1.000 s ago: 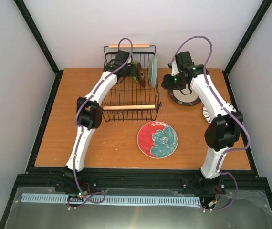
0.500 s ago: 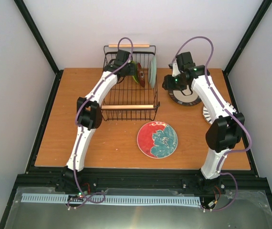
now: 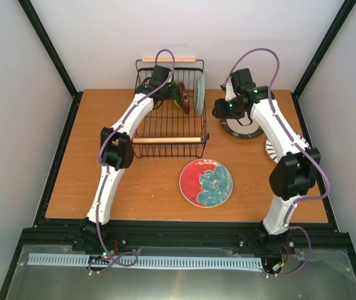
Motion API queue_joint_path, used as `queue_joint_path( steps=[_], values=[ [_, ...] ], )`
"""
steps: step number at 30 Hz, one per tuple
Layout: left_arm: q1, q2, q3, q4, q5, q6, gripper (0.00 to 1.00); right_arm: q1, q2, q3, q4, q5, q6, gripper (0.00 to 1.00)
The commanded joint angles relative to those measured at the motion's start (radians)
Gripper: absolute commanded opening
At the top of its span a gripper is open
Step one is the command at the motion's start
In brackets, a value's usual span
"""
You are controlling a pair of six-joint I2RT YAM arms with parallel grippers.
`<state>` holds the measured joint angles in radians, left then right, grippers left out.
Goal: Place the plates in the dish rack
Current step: Pick up the plate from the dish rack.
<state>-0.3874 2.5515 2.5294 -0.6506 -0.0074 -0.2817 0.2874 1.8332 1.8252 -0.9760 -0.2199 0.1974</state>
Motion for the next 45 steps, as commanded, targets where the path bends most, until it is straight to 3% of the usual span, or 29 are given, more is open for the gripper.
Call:
queue_joint_path(
  steps=[1, 8, 11, 20, 33, 45],
  values=[
    [-0.006, 0.029, 0.033, 0.009, -0.025, 0.023, 0.45, -0.004, -0.047, -0.008, -0.007, 0.014, -0.019, 0.53],
    [-0.005, 0.066, 0.054, 0.04, -0.028, 0.003, 0.46, -0.017, -0.067, -0.01, -0.024, 0.036, -0.023, 0.53],
    [-0.005, 0.073, 0.055, 0.05, -0.027, -0.005, 0.39, -0.027, -0.079, -0.022, -0.025, 0.04, -0.023, 0.53],
    [-0.005, 0.051, 0.044, 0.037, -0.04, -0.013, 0.01, -0.034, -0.075, -0.029, -0.012, 0.027, -0.016, 0.53],
    [-0.006, -0.058, -0.006, 0.033, -0.048, -0.024, 0.01, -0.033, -0.074, -0.046, 0.003, -0.017, -0.013, 0.53],
    [-0.005, -0.115, 0.007, 0.035, -0.16, 0.036, 0.01, -0.024, -0.085, -0.056, 0.011, -0.035, -0.016, 0.53]
  ],
)
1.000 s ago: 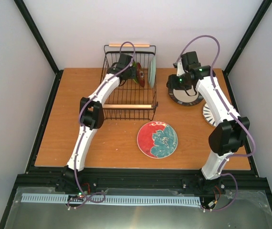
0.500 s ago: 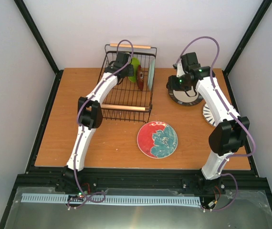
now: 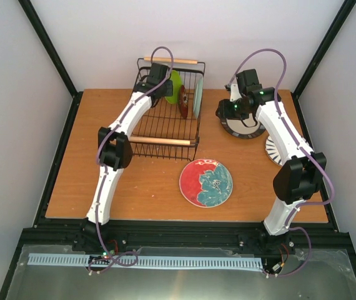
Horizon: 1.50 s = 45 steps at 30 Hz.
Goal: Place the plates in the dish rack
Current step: Pick up the plate from the dish rack, then move the dish rack to the center of the board.
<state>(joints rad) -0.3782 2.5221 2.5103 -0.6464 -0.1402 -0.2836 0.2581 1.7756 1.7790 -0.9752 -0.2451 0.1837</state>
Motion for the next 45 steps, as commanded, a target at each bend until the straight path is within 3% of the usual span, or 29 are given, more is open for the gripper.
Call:
queue_joint_path(
  steps=[1, 10, 16, 29, 38, 41, 45],
  values=[
    [-0.014, -0.088, 0.03, 0.03, -0.034, 0.042, 0.01, 0.004, -0.028, -0.011, 0.011, -0.011, -0.003, 0.53],
    [0.01, -0.141, 0.038, 0.007, -0.063, 0.047, 0.01, 0.054, -0.007, 0.016, 0.0, -0.052, 0.029, 0.52],
    [0.03, -0.261, 0.013, -0.03, -0.078, 0.049, 0.01, 0.111, 0.063, 0.063, -0.039, -0.053, 0.112, 0.5],
    [0.058, -0.657, -0.382, -0.045, -0.055, 0.008, 0.01, 0.128, 0.173, 0.082, -0.056, -0.089, 0.179, 0.5],
    [0.06, -0.729, -0.502, -0.05, -0.063, 0.013, 0.01, 0.179, 0.271, 0.154, -0.081, -0.066, 0.173, 0.48],
    [0.065, -0.738, -0.513, -0.051, -0.061, 0.011, 0.01, 0.192, 0.3, 0.173, -0.095, -0.045, 0.168, 0.41],
    [0.074, -0.758, -0.549, -0.043, -0.057, 0.009, 0.01, 0.193, 0.299, 0.166, -0.121, 0.007, 0.152, 0.21]
  ],
)
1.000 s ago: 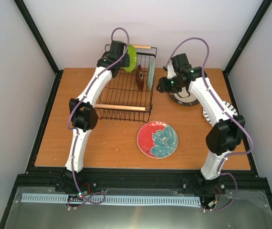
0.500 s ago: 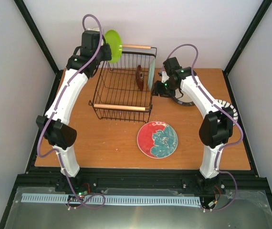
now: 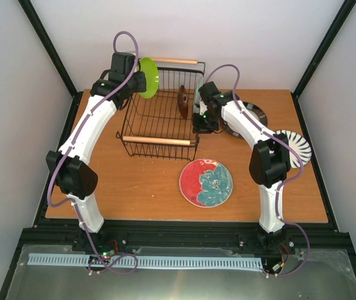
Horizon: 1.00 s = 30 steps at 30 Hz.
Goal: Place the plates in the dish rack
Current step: Move the dish rack to the center of the board.
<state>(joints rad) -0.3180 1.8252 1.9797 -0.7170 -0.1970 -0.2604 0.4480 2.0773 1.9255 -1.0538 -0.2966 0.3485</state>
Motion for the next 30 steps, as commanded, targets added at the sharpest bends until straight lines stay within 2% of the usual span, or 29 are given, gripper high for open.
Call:
queue_joint_path(
  steps=[1, 4, 5, 17, 30],
  values=[
    [0.015, -0.067, -0.036, 0.034, 0.002, -0.014, 0.01, 0.003, -0.009, 0.011, -0.047, 0.07, -0.016, 0.16],
    [0.02, -0.083, -0.059, 0.045, 0.01, -0.017, 0.01, 0.003, -0.027, -0.035, -0.038, 0.095, -0.019, 0.03],
    [0.022, -0.084, -0.06, 0.045, 0.011, -0.018, 0.01, 0.003, -0.03, -0.047, -0.037, 0.1, -0.018, 0.03],
    [0.023, -0.066, -0.05, 0.032, 0.052, -0.023, 0.01, 0.001, -0.089, -0.113, -0.058, 0.143, -0.056, 0.03],
    [0.015, 0.014, 0.035, -0.035, 0.117, -0.037, 0.01, -0.021, -0.167, -0.243, -0.028, 0.145, -0.075, 0.03]
  ],
)
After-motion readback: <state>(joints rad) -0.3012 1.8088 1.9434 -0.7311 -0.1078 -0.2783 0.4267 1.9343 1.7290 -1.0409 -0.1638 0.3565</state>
